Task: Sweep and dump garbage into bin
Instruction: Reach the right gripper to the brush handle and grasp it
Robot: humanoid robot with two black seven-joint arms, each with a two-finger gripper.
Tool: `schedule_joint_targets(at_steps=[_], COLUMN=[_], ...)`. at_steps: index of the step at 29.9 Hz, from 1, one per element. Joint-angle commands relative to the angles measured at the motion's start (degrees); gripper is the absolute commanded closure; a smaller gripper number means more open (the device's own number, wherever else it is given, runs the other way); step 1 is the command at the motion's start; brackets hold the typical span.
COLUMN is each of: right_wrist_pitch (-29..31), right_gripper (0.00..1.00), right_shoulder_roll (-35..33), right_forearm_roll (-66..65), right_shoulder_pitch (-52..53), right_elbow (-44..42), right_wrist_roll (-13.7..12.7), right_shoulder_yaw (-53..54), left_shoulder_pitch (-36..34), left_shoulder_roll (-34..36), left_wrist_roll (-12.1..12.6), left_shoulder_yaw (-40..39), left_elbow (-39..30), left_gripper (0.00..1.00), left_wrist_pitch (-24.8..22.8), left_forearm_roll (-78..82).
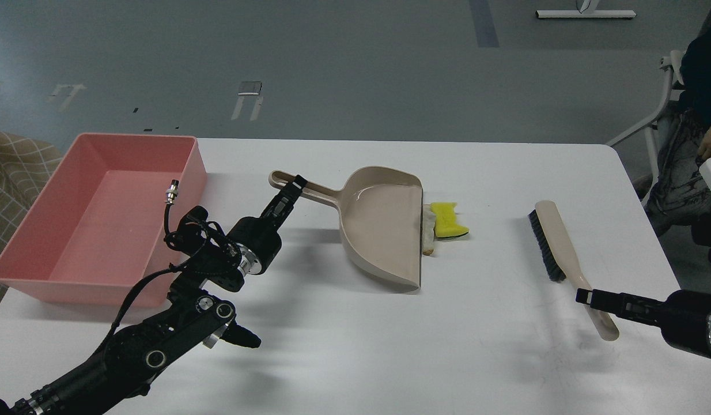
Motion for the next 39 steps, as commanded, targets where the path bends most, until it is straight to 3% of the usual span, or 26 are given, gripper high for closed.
schedule_joint_targets(at_steps=[1,3,21,26,39], right_wrist_pitch=[-0.01,0.08,-0.01,-0.01,-0.01], right_gripper=[0.37,0.52,0.74,1.0,1.0], right_shoulder_roll=[0.39,0.39,0.83,0.39,0.74], right_forearm_roll=[-0.01,0.25,0.25,0.6,0.6], right_shoulder_pitch=[0.07,-0.01,-0.63,-0.45,2.71], right_elbow=[-0.5,-0.59,-0.41,0.12,0.29], right_wrist_roll=[-0.13,-1.44,-1.63,-1.8,-3.38], right_shoulder_yaw=[0.0,0.0,0.09,0.26,0.97], left_shoulder_pitch=[-0.09,0.0,-0.09,-0.09,0.0], left_shoulder_roll=[0.0,0.0,0.0,0.0,0.53], left_wrist_roll=[0.0,0.0,0.0,0.0,0.0], left_shoulder_yaw=[0.0,0.0,0.0,0.0,0.18], left_elbow=[0.0,0.0,-0.09,-0.09,-0.79], left_gripper=[1.0,1.0,1.0,1.0,1.0], left_wrist_pitch=[-0.01,-0.01,-0.01,-0.01,-0.01], left_forearm_roll=[0.0,0.0,0.0,0.0,0.0])
